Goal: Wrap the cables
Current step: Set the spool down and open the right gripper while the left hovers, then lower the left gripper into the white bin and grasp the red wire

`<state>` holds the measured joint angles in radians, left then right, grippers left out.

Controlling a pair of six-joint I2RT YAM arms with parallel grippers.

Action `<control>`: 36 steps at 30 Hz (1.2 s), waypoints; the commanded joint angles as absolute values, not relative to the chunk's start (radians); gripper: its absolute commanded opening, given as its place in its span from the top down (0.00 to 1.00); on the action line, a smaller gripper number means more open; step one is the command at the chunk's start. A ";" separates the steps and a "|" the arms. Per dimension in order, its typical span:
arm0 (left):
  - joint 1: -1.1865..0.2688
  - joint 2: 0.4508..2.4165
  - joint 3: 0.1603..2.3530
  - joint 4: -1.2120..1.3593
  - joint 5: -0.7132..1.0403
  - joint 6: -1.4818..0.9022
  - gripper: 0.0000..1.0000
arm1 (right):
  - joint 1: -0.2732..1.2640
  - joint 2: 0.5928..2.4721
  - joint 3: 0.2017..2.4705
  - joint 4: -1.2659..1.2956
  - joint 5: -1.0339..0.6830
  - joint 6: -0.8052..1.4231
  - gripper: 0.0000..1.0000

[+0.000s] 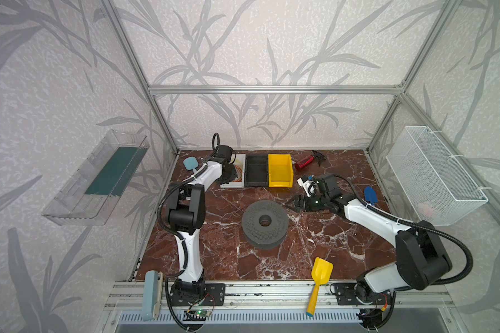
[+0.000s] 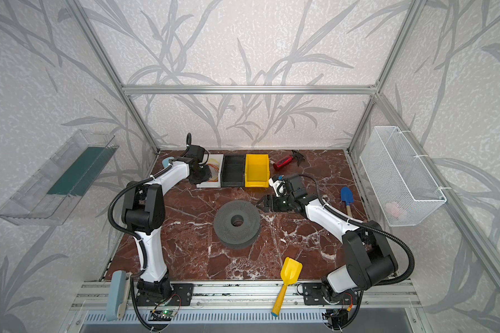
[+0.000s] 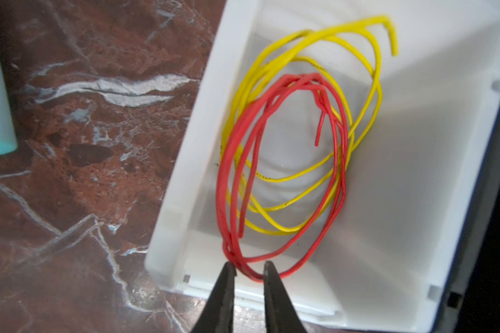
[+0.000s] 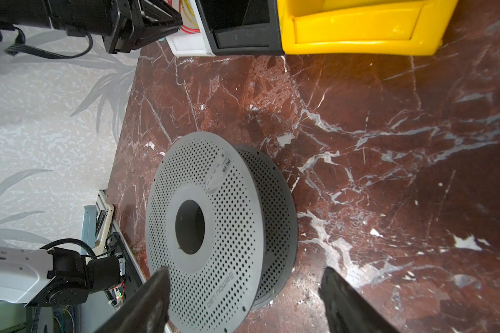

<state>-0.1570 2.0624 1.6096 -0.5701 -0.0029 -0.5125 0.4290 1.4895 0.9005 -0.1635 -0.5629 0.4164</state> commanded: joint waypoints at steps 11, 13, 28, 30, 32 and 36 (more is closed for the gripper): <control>-0.155 1.925 1.601 -0.581 -0.036 -0.514 0.94 | 0.425 1.471 0.926 -0.155 -0.561 0.421 0.20; -0.157 1.890 1.593 -0.582 -0.026 -0.507 0.94 | 0.425 1.456 0.924 -0.147 -0.560 0.422 0.21; -0.160 1.866 1.576 -0.701 -0.001 -0.460 0.76 | 0.432 1.351 0.869 -0.064 -0.534 0.425 0.21; -0.160 1.882 1.582 -0.707 0.011 -0.458 0.73 | 0.434 1.354 0.866 -0.064 -0.532 0.426 0.21; -0.160 1.905 1.597 -0.722 0.021 -0.453 0.68 | 0.434 1.364 0.868 -0.060 -0.534 0.428 0.21; -0.160 1.958 1.631 -0.741 0.035 -0.450 0.51 | 0.435 1.395 0.880 -0.055 -0.543 0.427 0.21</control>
<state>-0.1596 1.9263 1.5982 -0.6891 0.0196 -0.4591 0.4309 1.3708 0.8776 -0.0727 -0.5323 0.4225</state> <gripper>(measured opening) 0.481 0.787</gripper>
